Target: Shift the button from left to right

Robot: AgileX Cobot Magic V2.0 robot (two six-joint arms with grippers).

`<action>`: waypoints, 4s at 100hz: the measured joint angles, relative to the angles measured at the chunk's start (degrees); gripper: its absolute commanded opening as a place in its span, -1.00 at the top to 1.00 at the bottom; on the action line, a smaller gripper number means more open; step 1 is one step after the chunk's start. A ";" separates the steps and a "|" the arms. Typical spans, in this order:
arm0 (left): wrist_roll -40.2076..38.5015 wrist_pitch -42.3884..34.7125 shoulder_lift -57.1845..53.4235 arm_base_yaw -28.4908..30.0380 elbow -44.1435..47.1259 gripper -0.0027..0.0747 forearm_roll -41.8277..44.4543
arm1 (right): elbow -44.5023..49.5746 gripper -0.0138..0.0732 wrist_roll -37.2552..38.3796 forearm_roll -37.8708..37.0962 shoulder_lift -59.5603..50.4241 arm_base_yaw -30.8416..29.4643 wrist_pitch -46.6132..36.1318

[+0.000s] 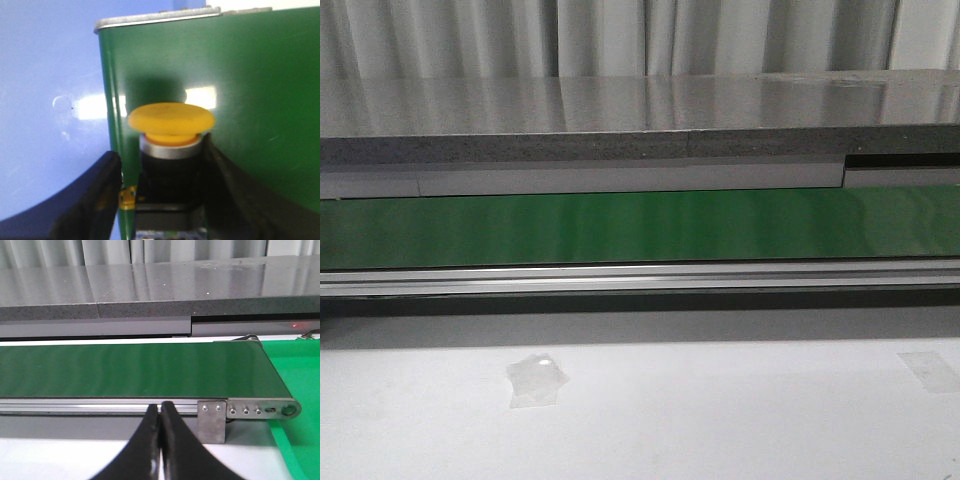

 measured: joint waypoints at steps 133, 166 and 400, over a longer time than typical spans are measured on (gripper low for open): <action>13.61 -21.00 -34.12 0.00 17.78 -0.67 -21.55 | 0.00 0.85 0.00 0.00 0.00 0.00 0.00; 17.80 -35.89 -55.90 -5.59 39.96 -0.67 -25.44 | 0.00 0.85 0.00 0.00 0.00 0.00 0.00; 18.00 -43.24 -81.78 -10.99 58.66 0.98 -29.63 | -26.25 0.85 0.00 4.72 18.61 0.00 18.20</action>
